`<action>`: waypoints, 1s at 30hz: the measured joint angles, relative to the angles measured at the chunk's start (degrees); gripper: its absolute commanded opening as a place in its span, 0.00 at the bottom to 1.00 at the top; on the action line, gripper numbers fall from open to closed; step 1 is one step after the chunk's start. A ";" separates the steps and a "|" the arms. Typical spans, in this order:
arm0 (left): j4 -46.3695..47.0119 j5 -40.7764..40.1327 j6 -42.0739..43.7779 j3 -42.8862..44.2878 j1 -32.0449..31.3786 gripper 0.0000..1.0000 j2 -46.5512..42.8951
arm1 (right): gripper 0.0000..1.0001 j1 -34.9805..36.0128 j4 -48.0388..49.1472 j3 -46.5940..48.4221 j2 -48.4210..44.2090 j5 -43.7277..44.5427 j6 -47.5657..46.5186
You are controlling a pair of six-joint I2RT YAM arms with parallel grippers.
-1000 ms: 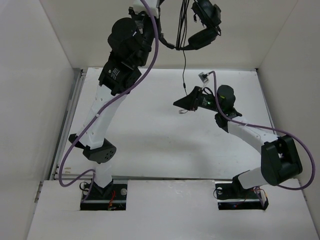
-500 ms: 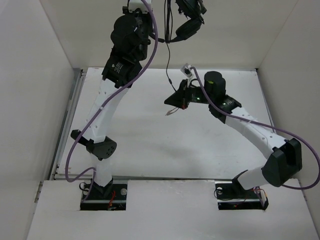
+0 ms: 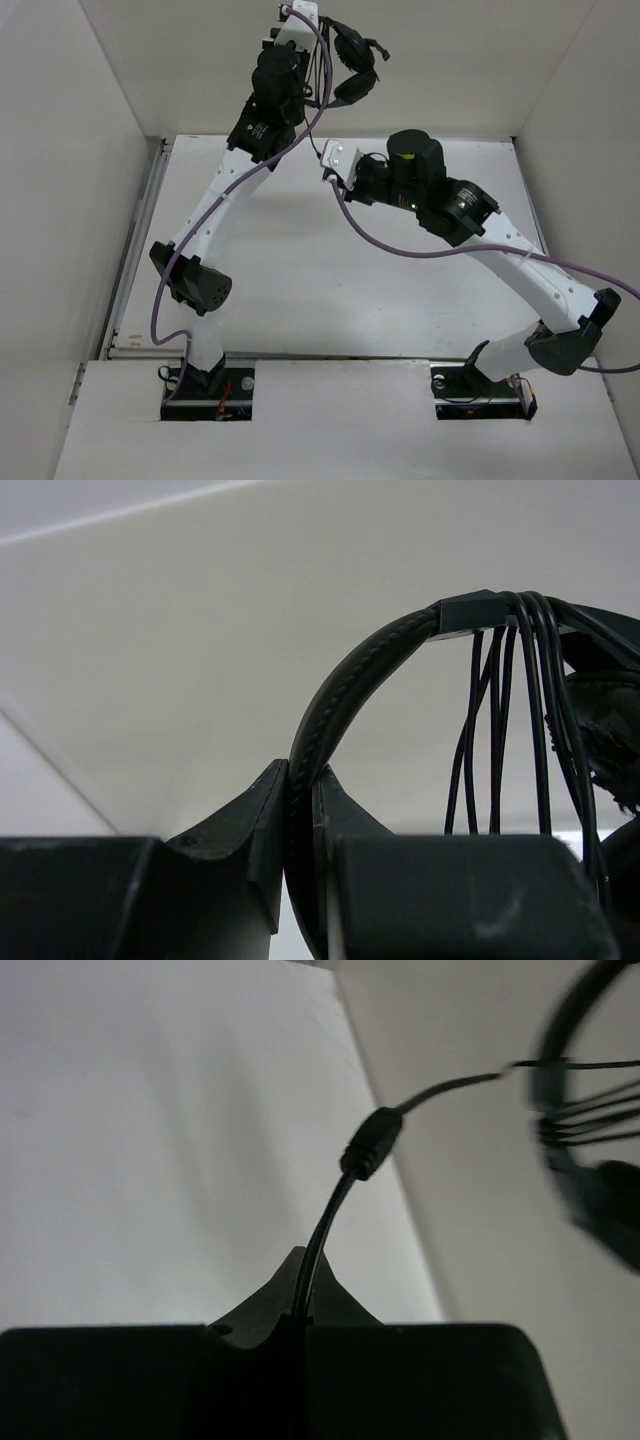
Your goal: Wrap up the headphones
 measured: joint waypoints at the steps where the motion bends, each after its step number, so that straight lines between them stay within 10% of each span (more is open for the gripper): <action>1: -0.09 -0.11 0.20 -1.31 0.33 0.00 0.00 | 0.00 -0.55 -0.37 0.76 0.02 2.05 -2.51; 30: 0.24 0.07 -0.24 -2.45 -0.26 0.00 -2.10 | 0.00 -5.51 -5.77 -5.25 0.61 4.42 -6.64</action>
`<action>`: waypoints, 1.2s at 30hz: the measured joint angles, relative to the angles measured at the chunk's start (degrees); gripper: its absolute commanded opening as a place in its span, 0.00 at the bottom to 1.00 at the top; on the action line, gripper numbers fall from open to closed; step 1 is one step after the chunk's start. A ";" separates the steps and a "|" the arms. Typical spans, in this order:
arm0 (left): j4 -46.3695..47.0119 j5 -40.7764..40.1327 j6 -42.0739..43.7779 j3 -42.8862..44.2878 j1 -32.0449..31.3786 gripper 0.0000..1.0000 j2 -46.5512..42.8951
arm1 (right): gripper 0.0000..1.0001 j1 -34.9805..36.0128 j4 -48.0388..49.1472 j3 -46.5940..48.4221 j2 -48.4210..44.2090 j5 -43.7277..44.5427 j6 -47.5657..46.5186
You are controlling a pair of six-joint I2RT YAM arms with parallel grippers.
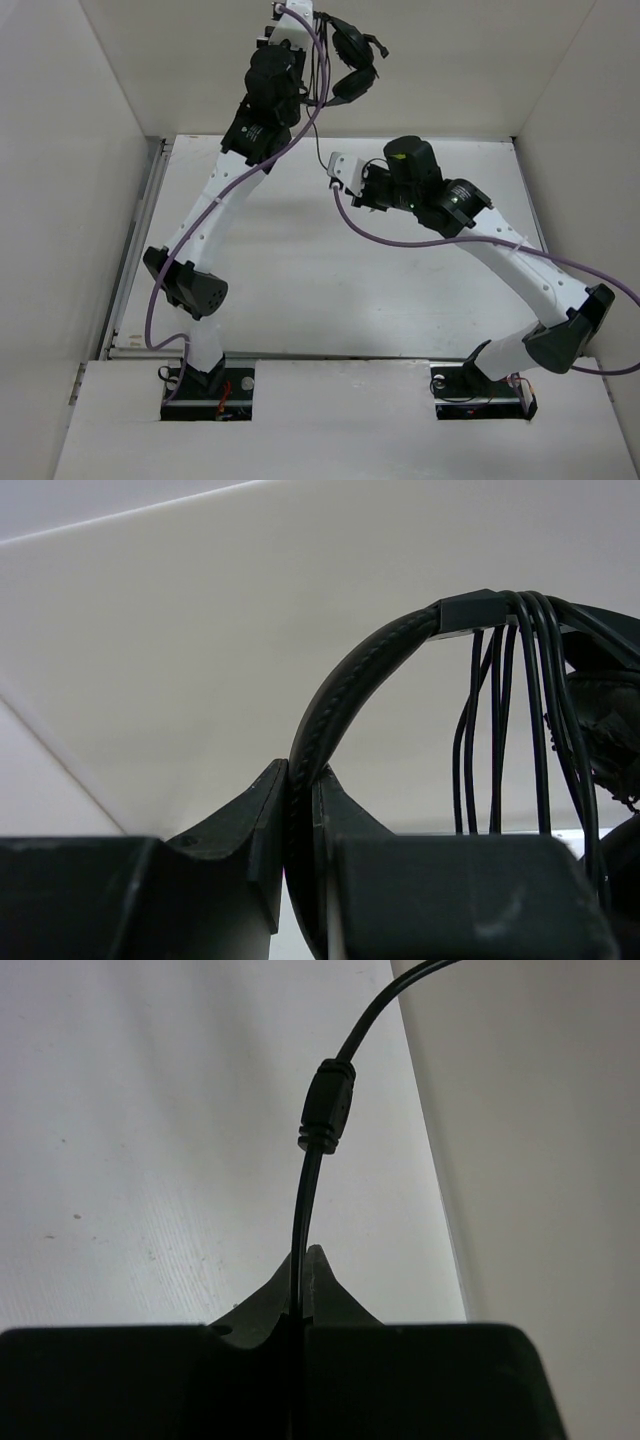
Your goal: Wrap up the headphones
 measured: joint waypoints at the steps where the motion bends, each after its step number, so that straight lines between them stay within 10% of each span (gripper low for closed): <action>1: 0.00 0.00 -0.04 0.00 0.22 0.00 -0.15 | 0.00 -0.33 0.00 0.00 0.00 0.17 -0.28; 22: 1.40 -0.09 -0.48 -14.99 2.84 0.00 -2.29 | 0.00 -3.63 6.08 8.28 -0.33 7.91 -11.15; 36: -1.22 2.01 -1.68 -35.19 -7.67 0.00 -13.42 | 0.00 -6.54 27.71 -3.45 -0.81 16.52 -35.26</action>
